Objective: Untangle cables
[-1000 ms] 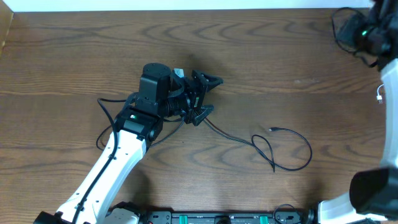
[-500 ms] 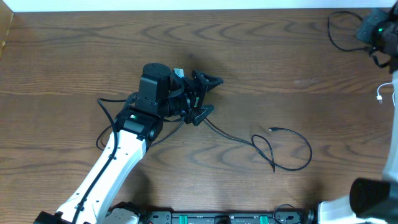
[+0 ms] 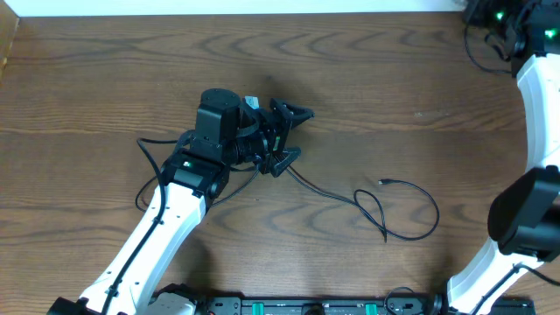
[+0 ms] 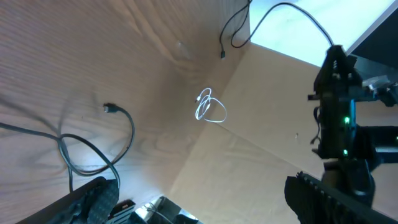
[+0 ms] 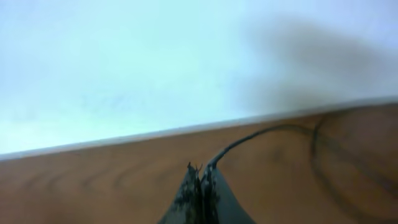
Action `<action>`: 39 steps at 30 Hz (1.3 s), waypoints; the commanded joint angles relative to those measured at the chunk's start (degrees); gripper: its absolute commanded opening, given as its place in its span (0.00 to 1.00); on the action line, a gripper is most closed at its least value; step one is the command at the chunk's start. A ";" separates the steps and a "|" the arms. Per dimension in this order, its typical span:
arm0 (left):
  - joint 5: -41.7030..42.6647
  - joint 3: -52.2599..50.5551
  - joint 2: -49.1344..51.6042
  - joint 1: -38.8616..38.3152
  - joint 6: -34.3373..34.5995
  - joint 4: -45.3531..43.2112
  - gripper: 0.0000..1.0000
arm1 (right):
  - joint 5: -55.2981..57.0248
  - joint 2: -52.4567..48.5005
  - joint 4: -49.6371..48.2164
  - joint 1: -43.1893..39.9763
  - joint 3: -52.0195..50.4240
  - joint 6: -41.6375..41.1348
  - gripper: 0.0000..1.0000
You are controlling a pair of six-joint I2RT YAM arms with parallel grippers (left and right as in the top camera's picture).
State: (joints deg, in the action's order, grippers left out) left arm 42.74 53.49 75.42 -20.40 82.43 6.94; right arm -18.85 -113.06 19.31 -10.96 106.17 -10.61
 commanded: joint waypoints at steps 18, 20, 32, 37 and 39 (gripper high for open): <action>0.11 0.74 -0.28 0.13 -0.98 -0.11 0.91 | -3.72 -14.51 -6.10 -8.26 0.33 -1.55 0.99; 0.09 0.74 -0.28 0.13 -1.01 -0.09 0.91 | -9.16 -13.00 -8.13 -8.07 0.33 -1.62 0.99; 0.09 0.74 -0.28 0.13 -1.01 -0.09 0.91 | -14.05 7.06 5.86 -7.17 0.33 -0.85 0.99; 0.11 0.74 -0.28 0.13 -0.98 -0.09 0.91 | -11.45 17.31 16.90 -7.37 0.33 -0.92 0.99; 0.11 0.74 -0.28 0.13 -0.98 -0.09 0.91 | -11.50 20.92 21.92 -7.23 0.33 -0.92 0.99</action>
State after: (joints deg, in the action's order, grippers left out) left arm 42.74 53.49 75.44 -20.40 82.41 6.94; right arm -30.92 -95.64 38.44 -17.98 106.08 -11.86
